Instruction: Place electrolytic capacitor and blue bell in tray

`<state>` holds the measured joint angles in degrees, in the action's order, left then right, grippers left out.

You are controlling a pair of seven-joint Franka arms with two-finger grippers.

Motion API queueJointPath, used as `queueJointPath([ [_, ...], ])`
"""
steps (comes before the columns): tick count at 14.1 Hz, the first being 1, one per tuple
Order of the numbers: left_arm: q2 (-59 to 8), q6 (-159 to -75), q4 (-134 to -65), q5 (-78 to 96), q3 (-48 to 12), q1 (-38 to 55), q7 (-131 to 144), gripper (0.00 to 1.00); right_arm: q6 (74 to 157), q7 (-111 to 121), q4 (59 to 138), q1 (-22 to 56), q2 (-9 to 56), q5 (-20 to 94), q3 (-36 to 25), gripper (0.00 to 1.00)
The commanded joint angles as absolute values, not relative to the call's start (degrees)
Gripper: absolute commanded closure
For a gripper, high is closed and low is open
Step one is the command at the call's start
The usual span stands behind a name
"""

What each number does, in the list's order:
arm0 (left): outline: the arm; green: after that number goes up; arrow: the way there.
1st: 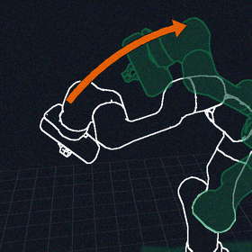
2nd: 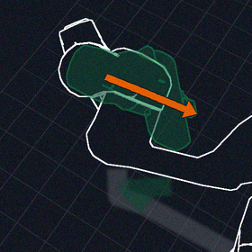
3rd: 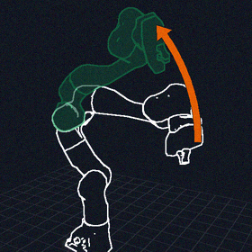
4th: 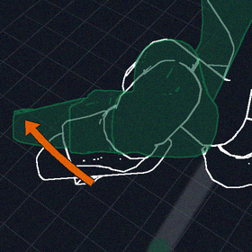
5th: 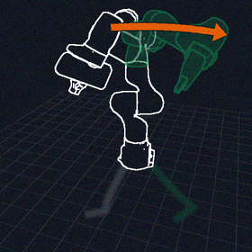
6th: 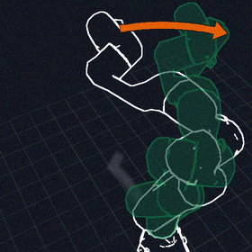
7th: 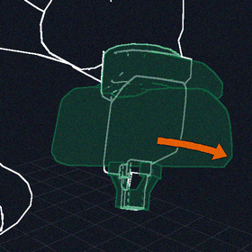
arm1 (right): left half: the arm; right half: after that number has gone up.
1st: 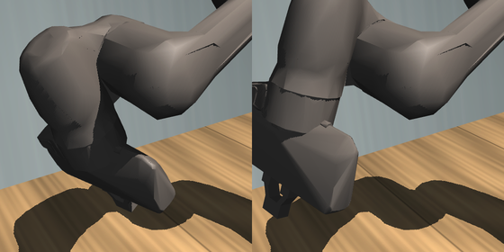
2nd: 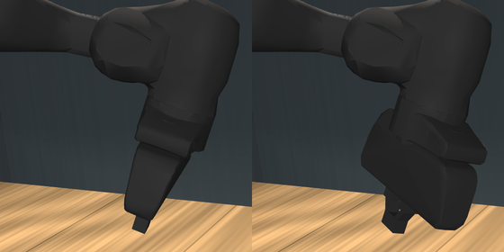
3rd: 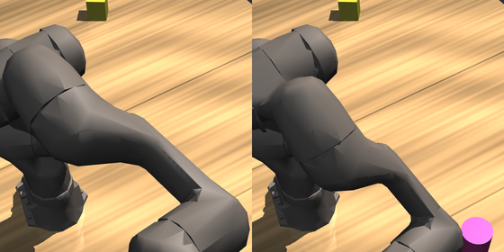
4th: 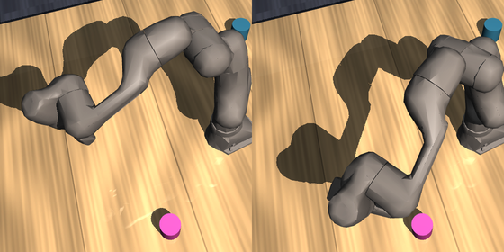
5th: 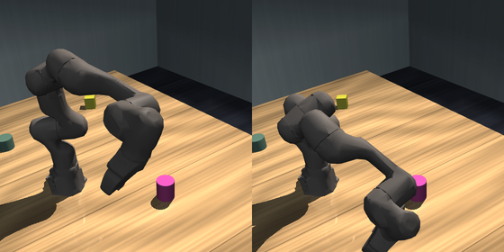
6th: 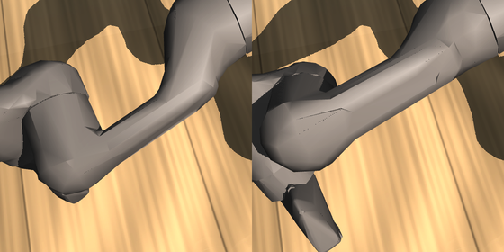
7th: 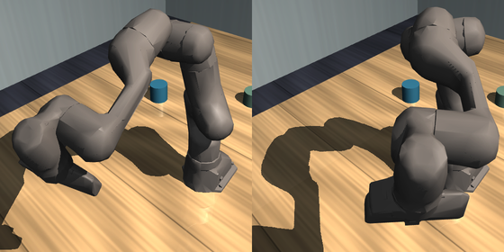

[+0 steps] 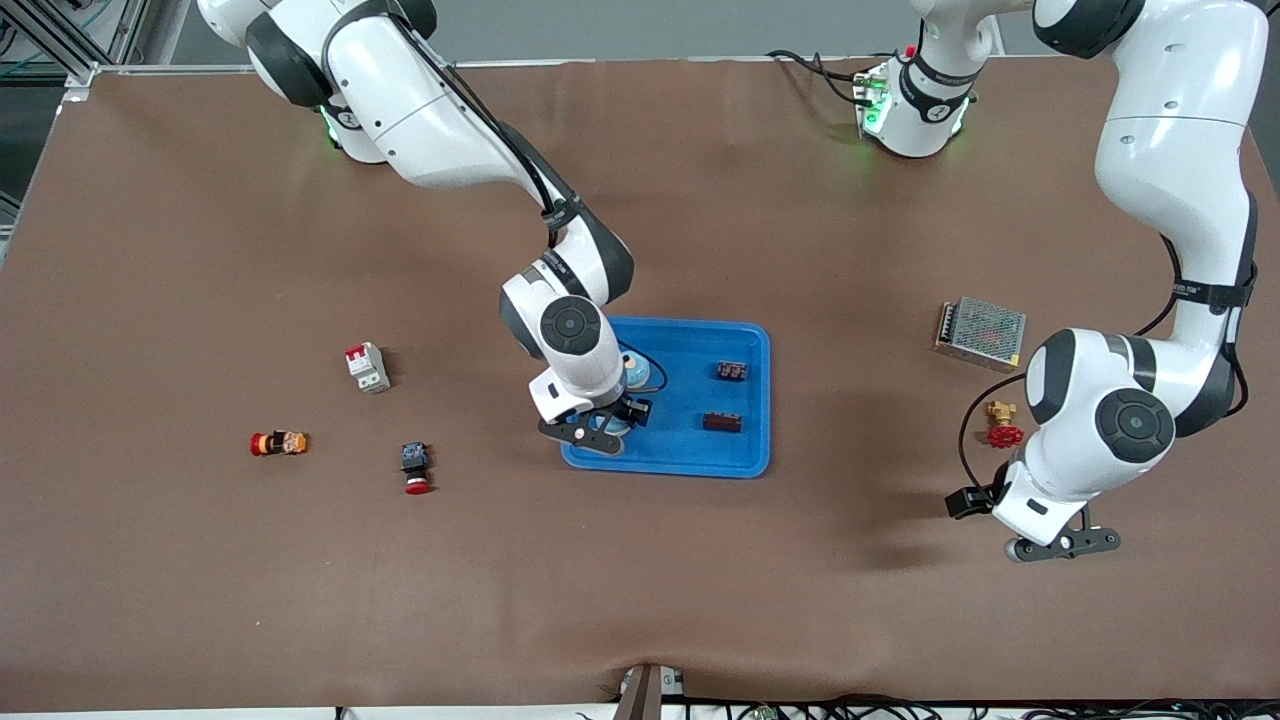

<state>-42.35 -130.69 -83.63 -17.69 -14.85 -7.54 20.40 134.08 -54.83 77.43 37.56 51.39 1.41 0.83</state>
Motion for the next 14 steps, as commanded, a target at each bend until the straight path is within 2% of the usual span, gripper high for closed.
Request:
queueJointPath([
  [1, -42.6, -131.6, -83.8, -19.2, -15.0, -7.7, 18.9, 0.0, 134.6, -56.6, 75.6, 38.5, 52.8, 0.3, 0.0, 0.42],
  [4, -43.2, -131.6, -83.6, -19.2, -15.1, -7.6, 17.8, 0.0, 134.7, -56.6, 75.6, 38.5, 52.8, 0.3, 0.0, 0.41],
  [5, -43.9, -131.7, -83.5, -19.2, -15.1, -7.6, 17.1, 0.0, 134.7, -56.6, 75.6, 38.5, 52.8, 0.3, 0.0, 0.33],
  [7, -45.5, -131.8, -83.5, -19.0, -15.1, -7.4, 13.8, 0.0, 134.7, -56.6, 75.6, 38.4, 52.8, 0.3, 0.0, 0.0],
  [11, -45.4, -133.1, -83.4, -19.1, -15.1, -7.2, 13.4, 0.0, 134.3, -56.2, 75.6, 38.3, 51.9, 0.2, 0.0, 0.0],
  [14, -40.3, -130.0, -83.8, -19.0, -15.9, -8.1, 13.2, 0.0, 131.7, -56.2, 75.6, 38.3, 49.8, -0.3, 0.1, 0.0],
])
